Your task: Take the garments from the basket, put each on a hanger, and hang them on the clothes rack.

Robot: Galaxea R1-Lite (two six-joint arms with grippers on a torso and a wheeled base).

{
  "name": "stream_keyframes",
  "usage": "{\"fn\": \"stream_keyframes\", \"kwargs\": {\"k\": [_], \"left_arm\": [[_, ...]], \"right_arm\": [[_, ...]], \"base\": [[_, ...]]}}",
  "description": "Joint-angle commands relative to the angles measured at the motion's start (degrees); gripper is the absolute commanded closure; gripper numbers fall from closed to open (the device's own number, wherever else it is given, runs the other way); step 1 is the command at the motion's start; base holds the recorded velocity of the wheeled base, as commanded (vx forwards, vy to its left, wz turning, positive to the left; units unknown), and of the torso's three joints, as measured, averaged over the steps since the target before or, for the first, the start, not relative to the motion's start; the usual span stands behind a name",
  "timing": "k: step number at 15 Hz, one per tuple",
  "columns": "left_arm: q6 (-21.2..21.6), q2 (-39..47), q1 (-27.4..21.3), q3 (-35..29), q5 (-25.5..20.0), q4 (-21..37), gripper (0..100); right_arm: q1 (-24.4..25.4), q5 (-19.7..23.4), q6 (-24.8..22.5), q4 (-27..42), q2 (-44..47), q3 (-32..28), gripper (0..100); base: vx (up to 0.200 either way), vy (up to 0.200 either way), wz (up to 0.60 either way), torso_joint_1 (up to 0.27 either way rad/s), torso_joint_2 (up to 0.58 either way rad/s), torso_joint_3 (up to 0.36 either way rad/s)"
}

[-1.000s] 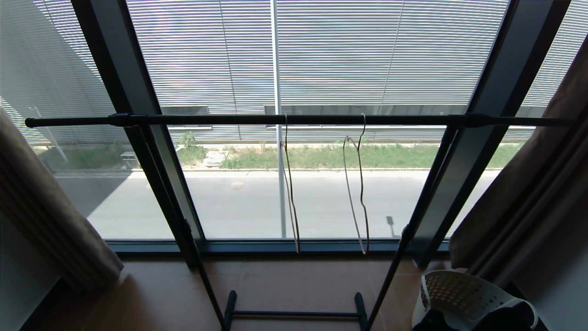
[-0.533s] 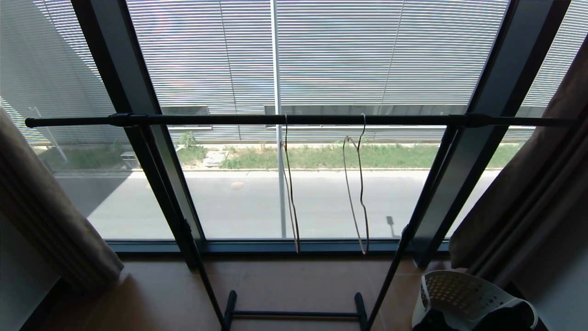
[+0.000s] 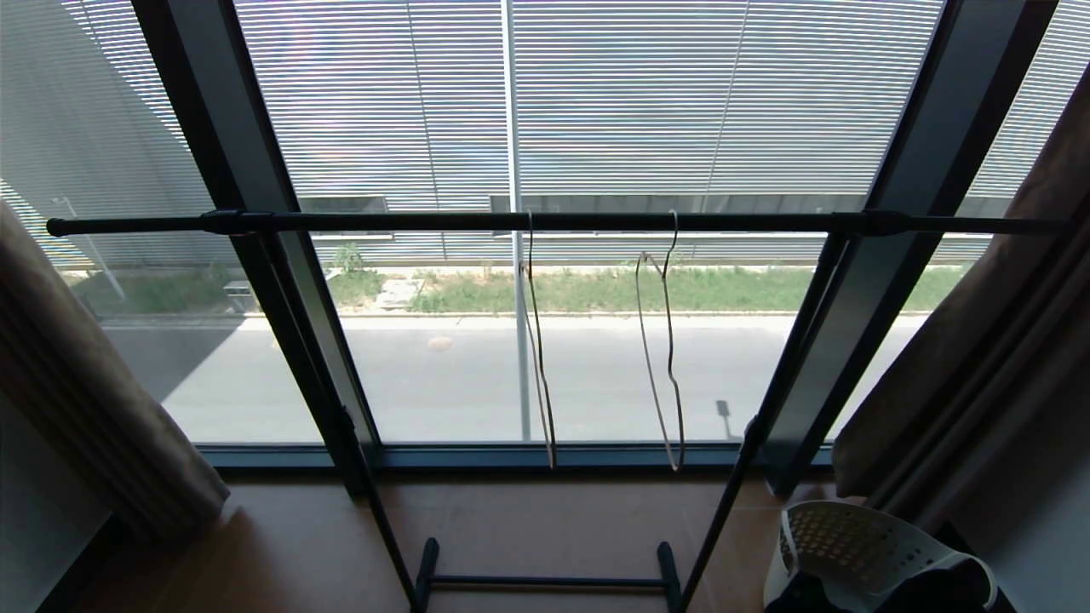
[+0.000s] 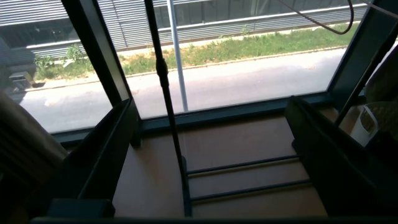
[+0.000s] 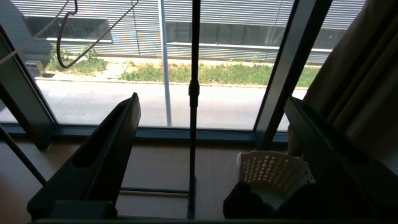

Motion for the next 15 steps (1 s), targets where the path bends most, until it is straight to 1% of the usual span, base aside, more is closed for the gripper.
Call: {"fn": "stream_keyframes", "kwargs": {"k": [1, 3, 6, 10, 15], "left_arm": [[1.2, 0.1, 0.0, 0.1, -0.3, 0.0, 0], [1.2, 0.0, 0.0, 0.1, -0.2, 0.0, 0], [0.0, 0.0, 0.0, 0.0, -0.3, 0.0, 0], [0.0, 0.0, 0.0, 0.0, -0.5, 0.0, 0], [-0.5, 0.0, 0.0, 0.0, -0.3, 0.0, 0]], "right_arm": [[0.0, 0.0, 0.1, 0.0, 0.0, 0.0, 0], [0.0, 0.0, 0.1, 0.0, 0.0, 0.0, 0], [0.0, 0.2, -0.3, 0.0, 0.0, 0.0, 0], [0.0, 0.1, 0.2, 0.0, 0.0, 0.0, 0], [0.0, 0.2, 0.1, 0.0, 0.0, 0.0, 0]], "base": [[0.000, 0.000, 0.00, 0.000, 0.00, 0.000], [0.000, 0.000, 0.00, 0.000, 0.00, 0.000], [0.000, 0.000, 0.00, 0.000, 0.00, 0.000], [0.000, 0.000, 0.00, 0.000, 0.00, 0.000], [0.000, 0.000, 0.00, -0.134, 0.33, 0.176]]}}
